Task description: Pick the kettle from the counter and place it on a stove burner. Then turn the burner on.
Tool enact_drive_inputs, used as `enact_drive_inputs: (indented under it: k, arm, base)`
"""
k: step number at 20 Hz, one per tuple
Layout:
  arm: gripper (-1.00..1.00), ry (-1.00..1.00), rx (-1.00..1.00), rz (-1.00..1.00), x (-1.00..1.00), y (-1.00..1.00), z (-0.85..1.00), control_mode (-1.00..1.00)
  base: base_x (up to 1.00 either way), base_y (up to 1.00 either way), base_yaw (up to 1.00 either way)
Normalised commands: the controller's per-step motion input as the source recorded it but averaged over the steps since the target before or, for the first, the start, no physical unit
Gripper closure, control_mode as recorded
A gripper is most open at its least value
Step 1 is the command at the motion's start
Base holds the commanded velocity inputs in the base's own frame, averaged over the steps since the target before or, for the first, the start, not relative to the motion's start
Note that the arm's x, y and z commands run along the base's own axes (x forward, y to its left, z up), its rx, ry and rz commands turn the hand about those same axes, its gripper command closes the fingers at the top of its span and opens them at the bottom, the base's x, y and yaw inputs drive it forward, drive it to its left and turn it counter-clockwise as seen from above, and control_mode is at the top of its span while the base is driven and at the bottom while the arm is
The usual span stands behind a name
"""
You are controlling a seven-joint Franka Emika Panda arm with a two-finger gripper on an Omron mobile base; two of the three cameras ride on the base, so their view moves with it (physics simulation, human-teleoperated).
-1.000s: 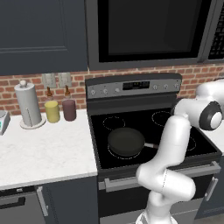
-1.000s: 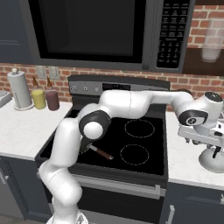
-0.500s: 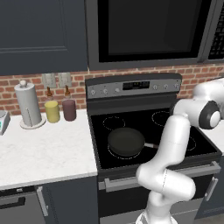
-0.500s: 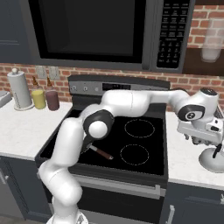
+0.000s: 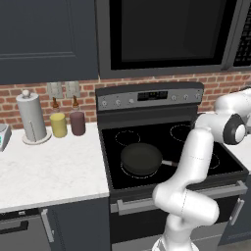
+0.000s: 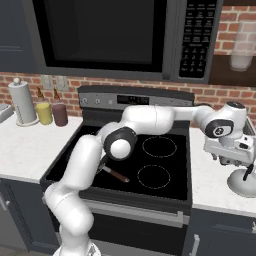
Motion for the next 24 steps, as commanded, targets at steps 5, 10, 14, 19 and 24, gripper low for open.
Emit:
enact_drive_inputs:
  k: [5, 10, 14, 19, 24]
  arm:
    - [-1.00, 0.01, 0.00, -0.01, 0.00, -0.27, -0.17, -1.00]
    - [-1.00, 0.00, 0.00, -0.02, 0.00, -0.47, -0.02, -1.00]
    - [-1.00, 0.00, 0.00, -0.02, 0.00, -0.46, 0.00, -1.00]
    - [-1.00, 0.00, 0.00, -0.03, 0.00, -0.37, 0.00, -1.00]
    - [-1.00, 0.00, 0.00, -0.01, 0.00, -0.19, 0.00, -1.00]
  base:
    - [0.00, 0.00, 0.00]
    - [0.00, 0.00, 0.00]
    - [0.00, 0.00, 0.00]
    - [0.00, 0.00, 0.00]
    - [0.00, 0.00, 0.00]
